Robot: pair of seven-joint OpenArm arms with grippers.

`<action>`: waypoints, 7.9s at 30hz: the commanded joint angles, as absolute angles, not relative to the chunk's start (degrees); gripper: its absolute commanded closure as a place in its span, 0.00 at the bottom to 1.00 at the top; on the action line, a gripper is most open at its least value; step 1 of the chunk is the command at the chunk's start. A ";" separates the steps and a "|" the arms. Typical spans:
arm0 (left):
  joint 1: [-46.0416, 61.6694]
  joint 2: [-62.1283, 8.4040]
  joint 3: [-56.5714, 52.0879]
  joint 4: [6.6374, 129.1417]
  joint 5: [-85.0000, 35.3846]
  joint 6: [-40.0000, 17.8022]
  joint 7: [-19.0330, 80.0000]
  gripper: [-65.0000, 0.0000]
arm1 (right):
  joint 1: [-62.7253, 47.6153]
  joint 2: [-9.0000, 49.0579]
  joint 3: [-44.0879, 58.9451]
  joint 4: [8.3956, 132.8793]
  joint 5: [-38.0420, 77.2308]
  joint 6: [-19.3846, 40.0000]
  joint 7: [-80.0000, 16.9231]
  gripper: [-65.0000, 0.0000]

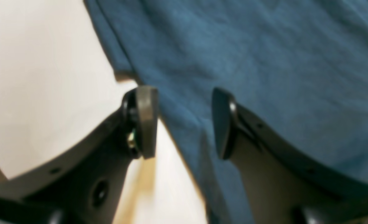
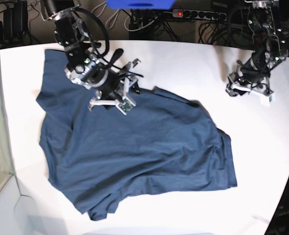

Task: Layout the t-shirt on the table in an organized manner, then fold the t-shirt properly
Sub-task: 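Grasp the collar area with the right gripper and lift it, then move the left gripper down to grasp the shirt beside the right gripper, then pull the shirt apart with both grippers, spreading the shoulders outward, then drag the shirt edge with the left gripper away from the right gripper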

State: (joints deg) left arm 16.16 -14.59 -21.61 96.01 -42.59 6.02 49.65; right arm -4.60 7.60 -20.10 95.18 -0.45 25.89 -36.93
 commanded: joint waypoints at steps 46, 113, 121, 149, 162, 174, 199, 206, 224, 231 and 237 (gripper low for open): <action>18.59 -14.29 -18.59 102.02 -44.00 5.93 49.01 0.64 | 13.05 9.71 -26.51 92.79 -0.04 26.07 -35.82 1.00; 2.42 7.60 -4.18 82.33 -33.36 6.37 41.63 1.00 | 17.10 14.99 -16.75 80.22 0.04 26.33 -34.24 0.56; 4.62 -1.80 -4.62 99.38 -37.49 6.37 53.41 0.99 | 14.37 16.40 -17.10 82.15 0.04 26.33 -34.24 0.56; 12.44 -26.59 -14.81 104.66 -38.02 5.85 69.49 0.99 | 10.42 17.36 -17.01 80.04 0.04 29.23 -33.71 0.56; 1.10 -26.59 -8.04 92.35 -38.02 5.85 69.67 0.98 | 12.00 19.03 -16.75 70.37 -0.04 29.05 -27.38 0.56; -1.36 -24.66 -7.96 99.65 -38.02 5.85 69.41 0.98 | 25.36 20.79 -12.26 58.86 -0.04 28.88 -21.58 0.56; -4.35 -23.16 -2.51 101.23 -31.16 5.85 69.67 0.98 | -14.81 12.97 -6.46 102.46 0.04 29.23 -37.85 0.55; -2.68 -22.73 4.35 101.32 -28.97 5.85 69.58 0.98 | -14.73 14.73 -5.85 89.80 -0.04 28.97 -27.91 0.55; -9.19 -16.22 9.98 101.85 -26.86 5.85 66.59 0.99 | -11.12 19.38 -1.45 82.95 -0.04 29.23 -25.36 0.55; -8.92 -15.52 9.71 100.00 -26.86 5.85 66.59 0.98 | -11.21 19.12 -1.54 82.95 -0.04 29.23 -25.36 0.55; -7.87 -15.08 6.46 100.00 -27.12 6.37 67.03 0.57 | -11.30 19.03 -1.54 83.03 -0.04 29.32 -25.36 0.56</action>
State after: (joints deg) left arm -7.14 -14.68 6.81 99.04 -27.11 5.91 67.48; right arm -10.39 18.35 -1.50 83.55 3.92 30.02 -19.59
